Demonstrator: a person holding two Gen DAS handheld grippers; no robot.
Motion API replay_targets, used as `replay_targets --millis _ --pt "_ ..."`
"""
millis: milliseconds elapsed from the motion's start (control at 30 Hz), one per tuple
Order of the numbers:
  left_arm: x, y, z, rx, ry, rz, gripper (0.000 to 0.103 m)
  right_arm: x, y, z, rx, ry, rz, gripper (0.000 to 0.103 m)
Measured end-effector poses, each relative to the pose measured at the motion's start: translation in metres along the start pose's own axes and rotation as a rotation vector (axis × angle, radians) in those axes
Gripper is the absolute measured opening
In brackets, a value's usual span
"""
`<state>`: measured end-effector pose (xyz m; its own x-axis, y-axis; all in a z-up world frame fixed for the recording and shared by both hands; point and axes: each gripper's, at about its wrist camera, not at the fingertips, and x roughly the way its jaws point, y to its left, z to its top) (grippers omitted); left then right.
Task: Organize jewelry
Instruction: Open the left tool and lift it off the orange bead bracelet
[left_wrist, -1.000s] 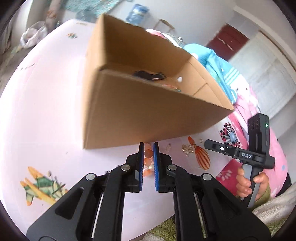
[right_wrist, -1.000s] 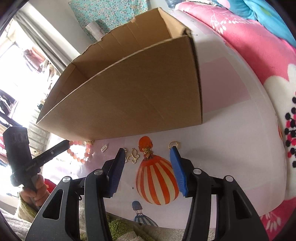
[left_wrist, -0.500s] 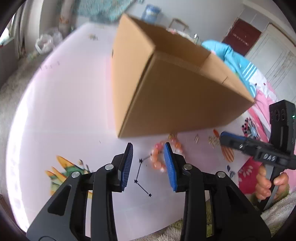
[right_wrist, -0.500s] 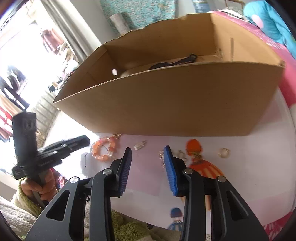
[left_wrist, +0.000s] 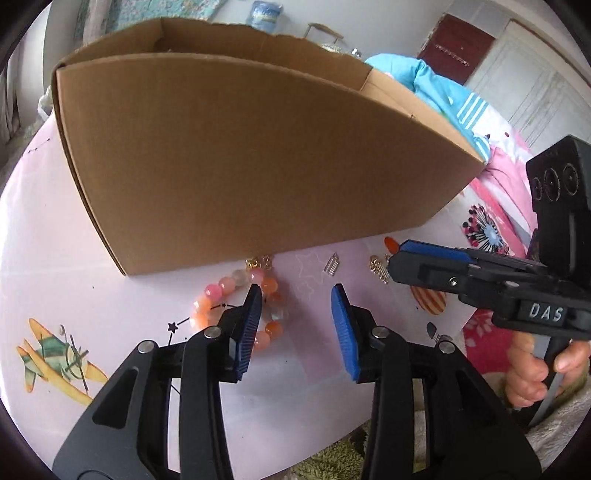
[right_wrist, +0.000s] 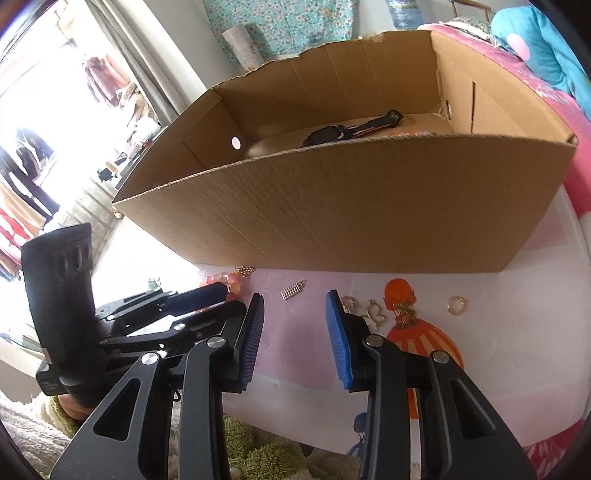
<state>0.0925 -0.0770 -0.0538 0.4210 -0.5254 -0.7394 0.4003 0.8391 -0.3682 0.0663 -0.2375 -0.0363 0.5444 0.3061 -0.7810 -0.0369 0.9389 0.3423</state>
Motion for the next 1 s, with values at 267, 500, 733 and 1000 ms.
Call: replay_targets --millis 267,500,733,1000 --pt "-0.014 0.001 -0.01 0.151 0.102 -0.054 0.037 0.007 0.005 0.003 -0.009 0.016 0.015 0.034" --pt "-0.025 0.012 -0.015 0.164 0.113 -0.003 0.037 0.02 0.023 0.01 -0.067 0.017 0.025 0.034" --pt "-0.039 0.026 -0.01 0.112 0.045 -0.006 0.037 0.023 0.037 0.022 -0.109 -0.019 0.021 0.031" --pt "-0.046 0.042 0.01 0.056 -0.055 -0.019 0.037 0.022 0.03 0.035 -0.09 -0.036 0.012 0.023"
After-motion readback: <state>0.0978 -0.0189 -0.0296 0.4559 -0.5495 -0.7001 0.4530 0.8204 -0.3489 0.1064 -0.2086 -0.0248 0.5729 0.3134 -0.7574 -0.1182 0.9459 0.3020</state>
